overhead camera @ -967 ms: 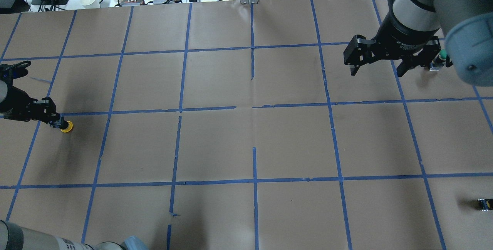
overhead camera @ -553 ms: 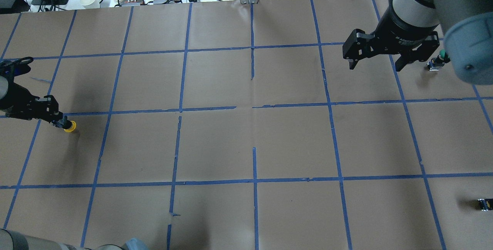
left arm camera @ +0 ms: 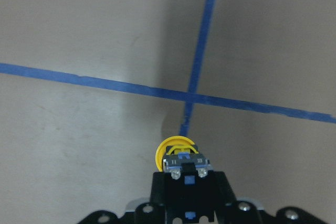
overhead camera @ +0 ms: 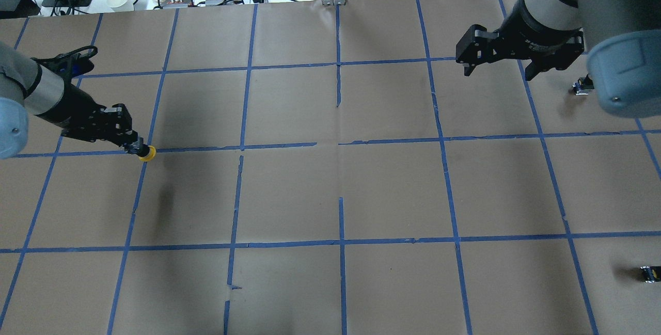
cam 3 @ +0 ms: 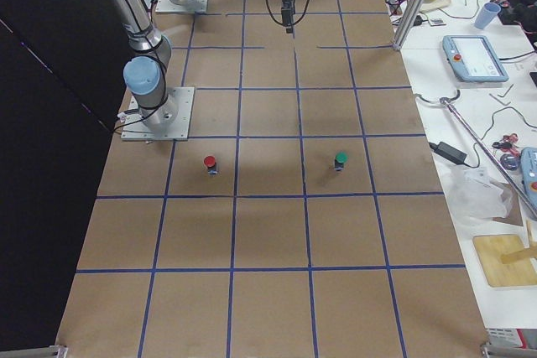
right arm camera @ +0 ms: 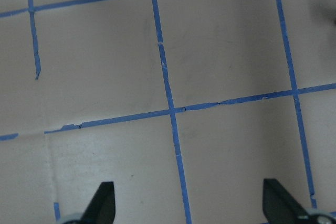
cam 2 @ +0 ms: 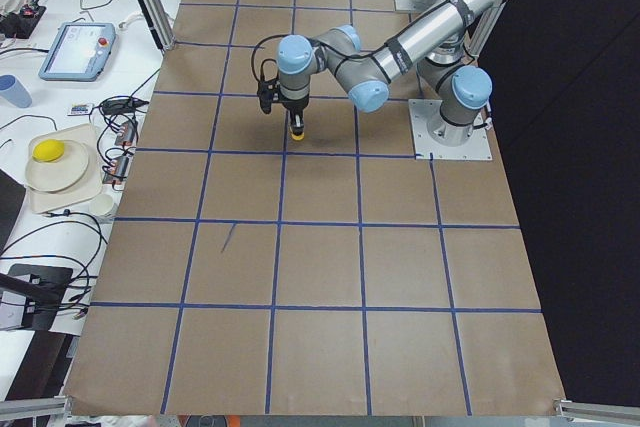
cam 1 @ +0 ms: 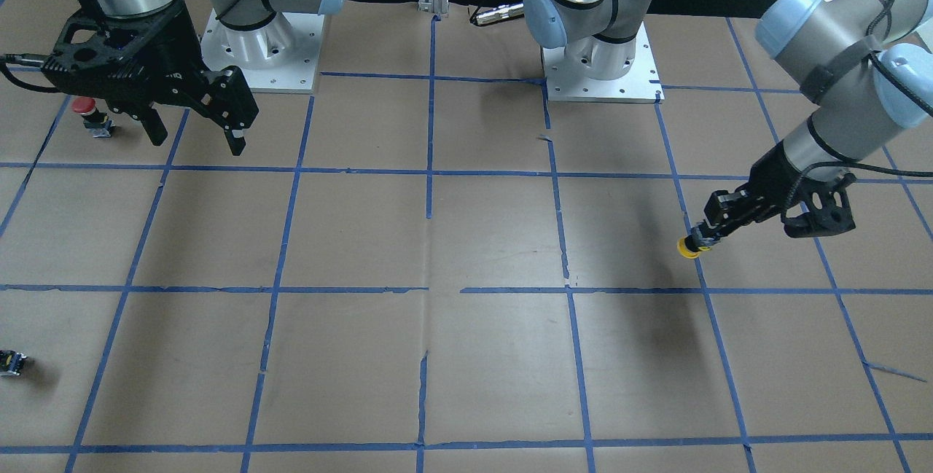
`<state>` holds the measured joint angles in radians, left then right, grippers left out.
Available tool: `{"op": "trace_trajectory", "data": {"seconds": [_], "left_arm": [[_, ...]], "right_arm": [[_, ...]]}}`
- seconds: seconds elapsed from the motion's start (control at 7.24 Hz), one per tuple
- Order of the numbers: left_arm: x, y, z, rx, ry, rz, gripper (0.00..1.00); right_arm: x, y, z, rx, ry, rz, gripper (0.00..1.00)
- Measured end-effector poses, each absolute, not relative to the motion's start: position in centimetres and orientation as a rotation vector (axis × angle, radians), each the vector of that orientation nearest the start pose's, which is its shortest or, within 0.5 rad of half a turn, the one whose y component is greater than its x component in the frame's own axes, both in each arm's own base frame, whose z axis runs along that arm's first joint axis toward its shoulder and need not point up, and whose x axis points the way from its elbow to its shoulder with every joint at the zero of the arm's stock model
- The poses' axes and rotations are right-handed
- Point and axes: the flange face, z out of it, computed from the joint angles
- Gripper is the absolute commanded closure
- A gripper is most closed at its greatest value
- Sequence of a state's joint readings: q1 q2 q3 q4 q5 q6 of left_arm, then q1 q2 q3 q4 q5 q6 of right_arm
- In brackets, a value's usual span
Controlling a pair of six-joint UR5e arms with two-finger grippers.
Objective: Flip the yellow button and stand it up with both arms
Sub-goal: 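Lift the yellow button with the left gripper and carry it toward the center, then hold the yellow button up with the left gripper while the right gripper approaches its cap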
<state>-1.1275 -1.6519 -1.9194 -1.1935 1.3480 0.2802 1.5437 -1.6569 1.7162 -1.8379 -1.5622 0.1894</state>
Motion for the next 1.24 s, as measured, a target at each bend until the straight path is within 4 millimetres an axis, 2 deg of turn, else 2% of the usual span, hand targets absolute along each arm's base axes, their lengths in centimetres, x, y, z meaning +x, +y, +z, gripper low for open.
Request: {"op": "trace_trajectory", "data": {"seconds": [0.28, 0.55, 0.69, 0.97, 1.24], "left_arm": [[1.0, -47.9, 37.1, -0.290, 3.539, -0.087, 0.69], [-2.7, -44.5, 41.8, -0.366, 3.754, -0.106, 0.69], [-4.3, -43.5, 43.6, -0.442, 3.877, -0.138, 0.69], [-6.9, -42.2, 46.7, -0.590, 4.077, -0.237, 0.69], [-9.2, -41.6, 48.3, -0.636, 4.227, -0.288, 0.71]], "right_arm": [[13.1, -48.0, 48.6, 0.858, 2.822, -0.245, 0.00], [12.5, -48.7, 48.5, 1.266, 2.503, -0.031, 0.00], [12.1, -48.7, 48.2, 1.393, 2.344, 0.129, 0.00], [12.5, -48.4, 48.7, 1.415, 2.103, 0.350, 0.00], [13.9, -47.7, 50.5, 1.339, 1.945, 0.436, 0.00]]}}
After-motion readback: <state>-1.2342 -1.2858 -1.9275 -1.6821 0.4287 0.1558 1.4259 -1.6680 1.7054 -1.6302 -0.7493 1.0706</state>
